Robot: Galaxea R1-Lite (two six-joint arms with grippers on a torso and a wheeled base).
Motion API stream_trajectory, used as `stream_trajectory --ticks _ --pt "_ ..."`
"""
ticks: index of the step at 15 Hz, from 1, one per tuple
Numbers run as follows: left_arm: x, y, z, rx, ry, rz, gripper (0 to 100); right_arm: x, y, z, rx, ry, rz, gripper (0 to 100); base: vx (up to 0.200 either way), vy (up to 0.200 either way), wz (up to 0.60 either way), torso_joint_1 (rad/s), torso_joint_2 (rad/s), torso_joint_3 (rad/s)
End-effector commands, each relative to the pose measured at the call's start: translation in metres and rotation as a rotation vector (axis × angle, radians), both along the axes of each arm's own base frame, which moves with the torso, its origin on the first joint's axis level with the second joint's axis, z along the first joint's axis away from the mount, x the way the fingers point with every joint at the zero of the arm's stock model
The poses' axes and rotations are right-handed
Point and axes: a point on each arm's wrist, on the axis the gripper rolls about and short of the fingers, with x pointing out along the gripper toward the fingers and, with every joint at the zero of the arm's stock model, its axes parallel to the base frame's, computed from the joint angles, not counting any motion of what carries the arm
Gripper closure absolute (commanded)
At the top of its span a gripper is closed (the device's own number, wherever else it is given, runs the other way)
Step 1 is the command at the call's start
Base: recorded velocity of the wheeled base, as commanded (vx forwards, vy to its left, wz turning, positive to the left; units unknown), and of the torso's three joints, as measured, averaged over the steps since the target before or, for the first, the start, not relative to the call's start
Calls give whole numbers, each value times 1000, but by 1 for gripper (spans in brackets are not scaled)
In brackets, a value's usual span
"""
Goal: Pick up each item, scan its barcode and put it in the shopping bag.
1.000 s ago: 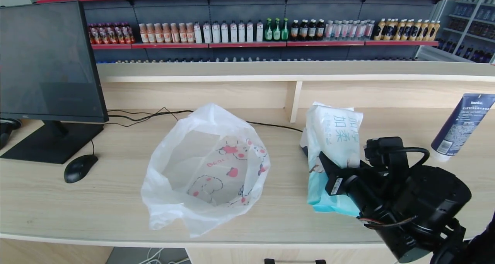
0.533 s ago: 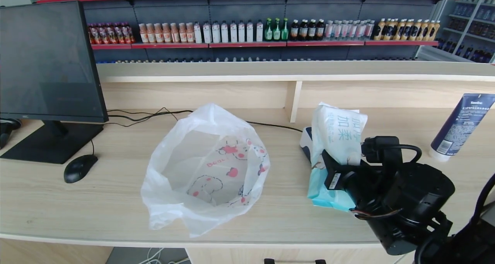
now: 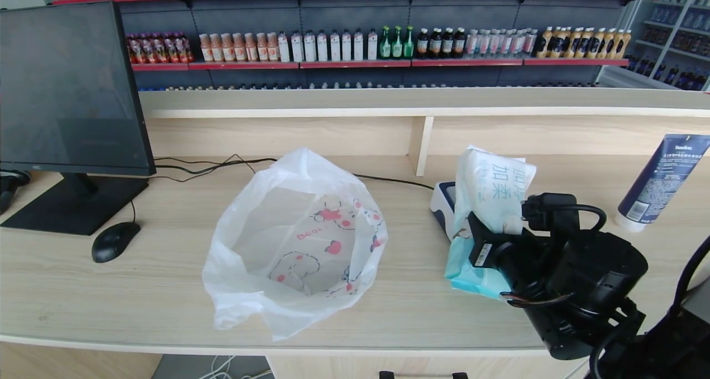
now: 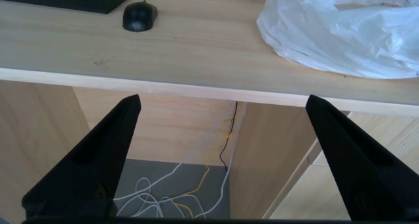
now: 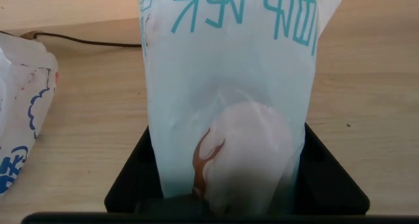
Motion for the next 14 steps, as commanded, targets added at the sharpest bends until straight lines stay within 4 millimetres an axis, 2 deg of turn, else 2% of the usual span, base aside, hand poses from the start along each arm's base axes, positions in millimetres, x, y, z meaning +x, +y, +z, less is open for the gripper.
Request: stream_trajectory --ticks 1,14 --pt "0 0 0 -1 -1 1 0 1 0 -2 -5 7 -1 100 0 0 0 0 0 0" --pt "0 0 0 -2 -3 1 0 4 5 2 11 -13 10 100 0 0 0 0 0 0"
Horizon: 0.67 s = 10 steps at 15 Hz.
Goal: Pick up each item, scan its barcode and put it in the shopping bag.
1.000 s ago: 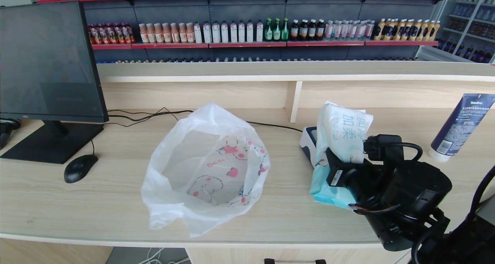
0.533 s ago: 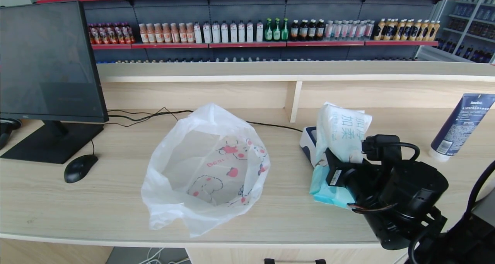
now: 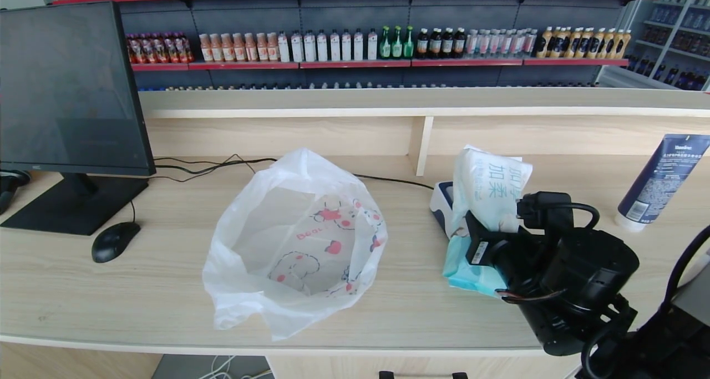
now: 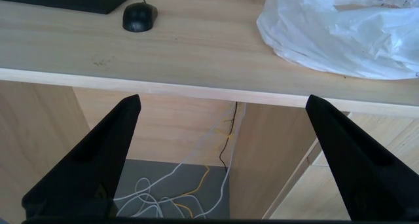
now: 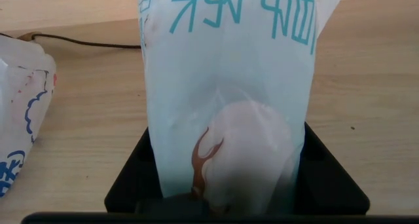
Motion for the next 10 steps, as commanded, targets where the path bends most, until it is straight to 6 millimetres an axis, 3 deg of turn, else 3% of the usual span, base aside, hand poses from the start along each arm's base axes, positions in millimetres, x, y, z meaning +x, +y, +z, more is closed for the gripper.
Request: stream_trajectory --ticks 1,10 --pt "0 0 0 0 -1 0 0 -6 4 9 20 -26 25 100 0 0 0 0 0 0" --pt "0 0 0 1 1 0 0 -56 49 42 107 -118 268 100 0 0 0 0 0 0"
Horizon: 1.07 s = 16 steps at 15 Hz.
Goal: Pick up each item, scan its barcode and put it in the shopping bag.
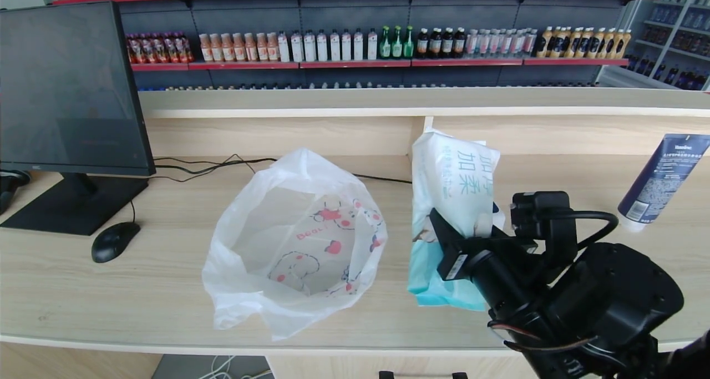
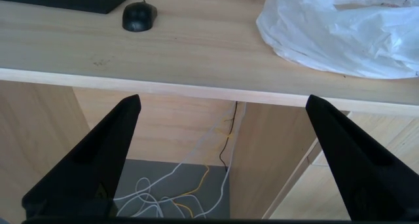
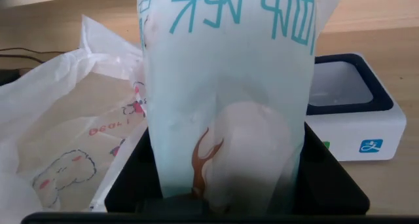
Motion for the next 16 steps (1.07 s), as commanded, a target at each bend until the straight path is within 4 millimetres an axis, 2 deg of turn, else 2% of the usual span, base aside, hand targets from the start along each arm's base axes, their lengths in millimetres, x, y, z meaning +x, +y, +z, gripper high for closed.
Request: stream_trajectory --ticks 1,3,8,13,16 --pt "0 0 0 1 0 1 0 -8 3 9 32 -22 28 100 0 0 0 0 0 0" --pt "0 0 0 1 0 1 0 -9 2 12 39 -28 28 100 0 0 0 0 0 0" --pt "0 0 0 0 0 1 0 -10 1 16 51 -38 28 100 0 200 0 5 1 1" --pt "0 0 0 3 0 1 0 -18 -9 26 77 -59 30 100 0 200 0 0 2 0" --pt "0 0 0 1 0 -1 0 -20 -11 24 71 -54 29 100 0 200 0 1 5 1"
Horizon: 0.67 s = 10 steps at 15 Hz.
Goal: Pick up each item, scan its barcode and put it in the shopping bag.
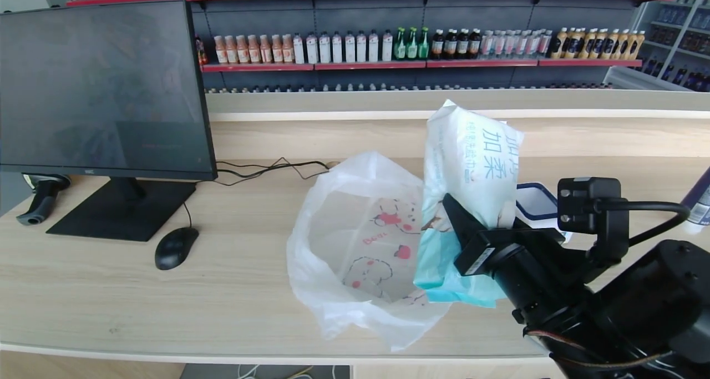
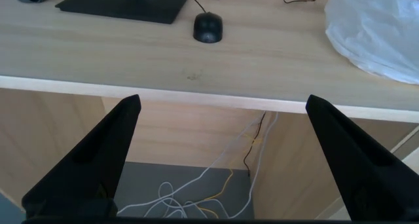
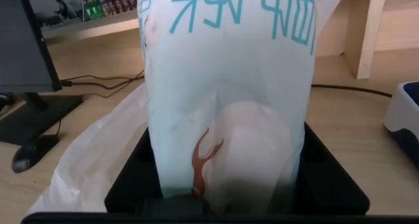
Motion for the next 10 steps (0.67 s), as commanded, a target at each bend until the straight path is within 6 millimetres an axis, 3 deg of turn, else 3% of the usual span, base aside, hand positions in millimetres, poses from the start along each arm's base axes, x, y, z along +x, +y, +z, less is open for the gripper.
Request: stream_trajectory --ticks 1,2,6,10 --pt "0 0 0 -1 -1 -1 0 -1 -1 2 4 -4 0 100 0 200 0 2 2 7" --pt "0 0 0 0 -1 1 0 -1 -1 2 4 -4 0 100 0 200 0 12 2 2" --pt "0 0 0 0 -1 -2 0 -1 -1 3 9 -8 1 100 0 0 0 0 0 0" --pt "0 0 0 0 -4 -1 0 15 4 3 8 -17 -45 100 0 0 0 0 0 0"
